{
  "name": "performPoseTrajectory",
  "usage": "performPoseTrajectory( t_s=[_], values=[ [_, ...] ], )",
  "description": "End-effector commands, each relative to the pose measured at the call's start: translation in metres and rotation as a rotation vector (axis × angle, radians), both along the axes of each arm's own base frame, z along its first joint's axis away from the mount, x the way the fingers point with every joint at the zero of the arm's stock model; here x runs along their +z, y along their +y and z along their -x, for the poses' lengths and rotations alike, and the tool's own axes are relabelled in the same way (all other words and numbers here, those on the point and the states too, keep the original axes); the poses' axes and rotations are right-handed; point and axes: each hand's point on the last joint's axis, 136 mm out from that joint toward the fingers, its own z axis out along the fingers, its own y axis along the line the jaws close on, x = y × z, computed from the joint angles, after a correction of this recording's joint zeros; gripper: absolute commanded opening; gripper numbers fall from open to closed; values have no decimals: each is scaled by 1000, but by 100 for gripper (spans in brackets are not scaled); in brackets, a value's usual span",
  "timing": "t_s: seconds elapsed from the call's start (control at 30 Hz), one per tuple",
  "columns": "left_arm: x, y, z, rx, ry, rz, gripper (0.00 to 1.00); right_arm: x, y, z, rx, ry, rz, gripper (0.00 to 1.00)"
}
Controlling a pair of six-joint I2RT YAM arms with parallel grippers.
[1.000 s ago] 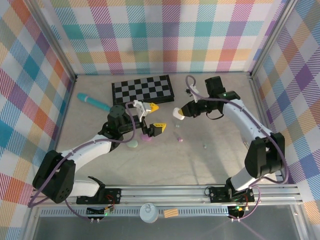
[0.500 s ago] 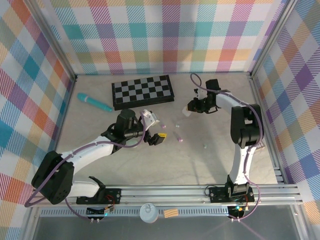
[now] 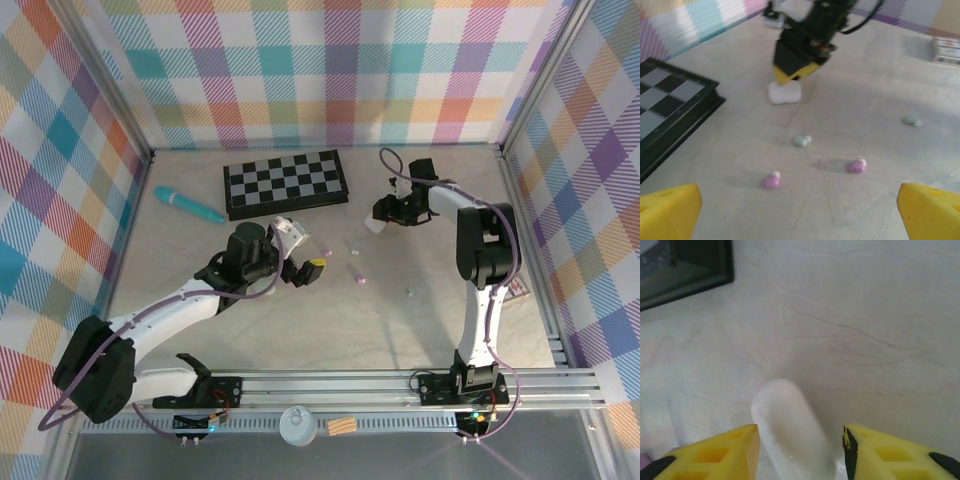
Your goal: Insert wireless bluetooth earbuds into charging case
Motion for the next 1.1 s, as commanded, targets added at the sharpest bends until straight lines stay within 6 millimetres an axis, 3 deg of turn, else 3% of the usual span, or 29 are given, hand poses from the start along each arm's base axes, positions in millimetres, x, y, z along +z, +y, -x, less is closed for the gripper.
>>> performPoseTrajectory(
  t_s=[0.0,0.13,0.27,0.43,0.63,0.83,1.07],
  values=[
    [-7,25,-10,184,63,-9,100,41,-13,-3,-7,-140,52,55],
    [-12,51,-24,344,147,42,100,73,0,15,77,-242,-2,64],
    [-15,83,-37,533,222,118,100,98,26,41,186,-311,-31,66],
    [-30,136,-39,848,342,137,100,108,81,85,383,-351,-44,70],
    [-64,193,-18,1151,576,152,100,101,159,131,592,-377,-147,73],
    [-71,221,-8,1278,646,270,100,84,229,180,846,-498,-168,77],
    [-84,242,-7,1338,740,425,100,60,283,217,1021,-602,-175,78]
  ],
)
